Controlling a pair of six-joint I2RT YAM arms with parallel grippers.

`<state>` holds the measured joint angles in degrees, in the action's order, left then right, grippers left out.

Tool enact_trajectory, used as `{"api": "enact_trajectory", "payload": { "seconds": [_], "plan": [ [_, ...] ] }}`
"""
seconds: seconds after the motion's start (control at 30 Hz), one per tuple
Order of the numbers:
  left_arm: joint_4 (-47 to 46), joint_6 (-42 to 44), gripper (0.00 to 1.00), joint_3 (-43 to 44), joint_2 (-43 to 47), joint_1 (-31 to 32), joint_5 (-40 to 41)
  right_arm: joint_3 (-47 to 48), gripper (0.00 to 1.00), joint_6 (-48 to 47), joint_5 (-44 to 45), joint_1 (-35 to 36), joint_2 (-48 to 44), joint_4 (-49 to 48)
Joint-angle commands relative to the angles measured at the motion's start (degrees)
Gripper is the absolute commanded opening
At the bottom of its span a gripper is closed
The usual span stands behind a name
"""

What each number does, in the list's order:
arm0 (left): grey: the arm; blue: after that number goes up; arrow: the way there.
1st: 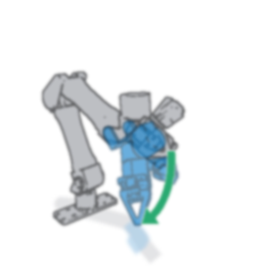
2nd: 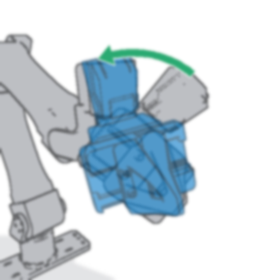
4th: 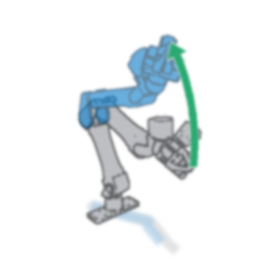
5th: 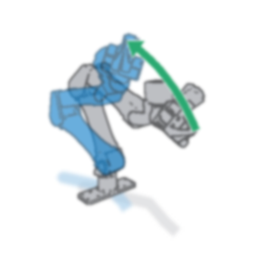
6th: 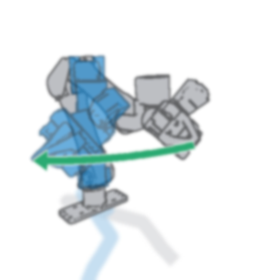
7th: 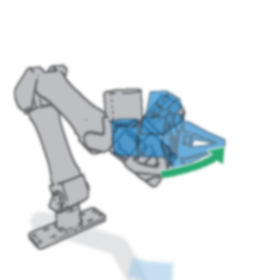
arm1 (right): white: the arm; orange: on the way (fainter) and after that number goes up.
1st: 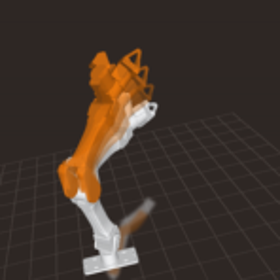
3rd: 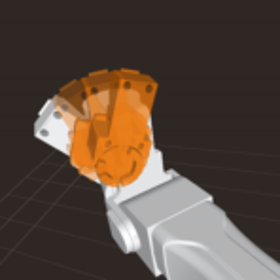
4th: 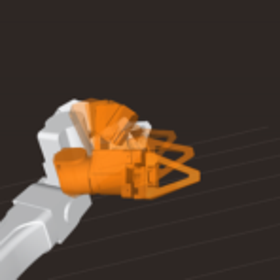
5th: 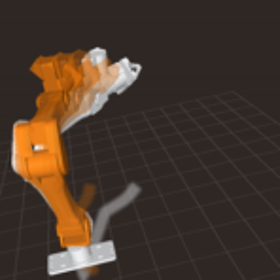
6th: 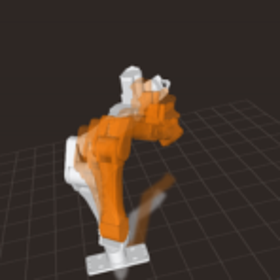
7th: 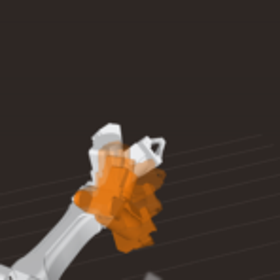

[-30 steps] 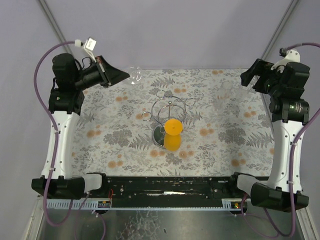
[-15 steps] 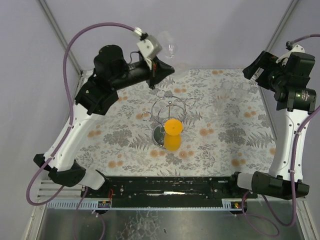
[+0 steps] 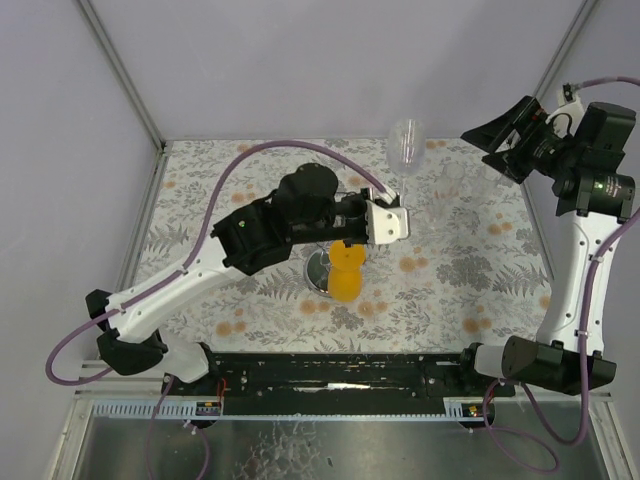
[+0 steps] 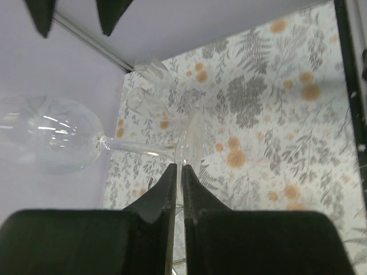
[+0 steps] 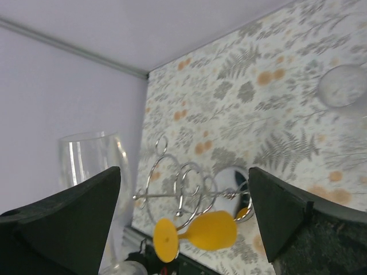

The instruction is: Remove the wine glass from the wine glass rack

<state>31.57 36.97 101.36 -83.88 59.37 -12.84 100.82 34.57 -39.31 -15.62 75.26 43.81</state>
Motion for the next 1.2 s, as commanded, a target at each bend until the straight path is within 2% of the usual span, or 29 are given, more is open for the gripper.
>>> {"api": "enact_trajectory", "payload": {
  "seconds": [0.0, 0.1, 0.37, 0.8, 1.0, 1.17],
  "plan": [
    [-6.4, 12.0, 0.00, -4.4, 2.7, 2.3, 4.5, -4.9, 0.99, 9.0, -15.7, -0.2, -1.9, -10.2],
    [-6.8, 14.6, 0.00, -6.4, 3.3, 3.8, 5.3, -8.3, 0.99, 11.5, -18.4, -0.1, -2.9, -13.2],
    [-7.0, 21.4, 0.00, -10.8, 4.0, 7.6, 6.5, -12.5, 0.99, 10.3, -22.6, 1.5, -4.7, -12.9],
    [-6.1, 25.2, 0.00, -12.7, 3.5, 10.0, 4.3, -13.2, 1.00, -2.4, -21.3, 3.2, -7.5, 0.4],
    [-5.4, 27.6, 0.00, -14.6, 4.1, 10.5, 2.6, -14.3, 1.00, -4.9, -20.7, 3.7, -8.2, 3.9],
    [-4.5, 30.3, 0.00, -16.1, 4.8, 11.1, 1.8, -15.0, 0.95, -6.4, -20.5, 4.3, -8.6, 6.4]
  ]
}}
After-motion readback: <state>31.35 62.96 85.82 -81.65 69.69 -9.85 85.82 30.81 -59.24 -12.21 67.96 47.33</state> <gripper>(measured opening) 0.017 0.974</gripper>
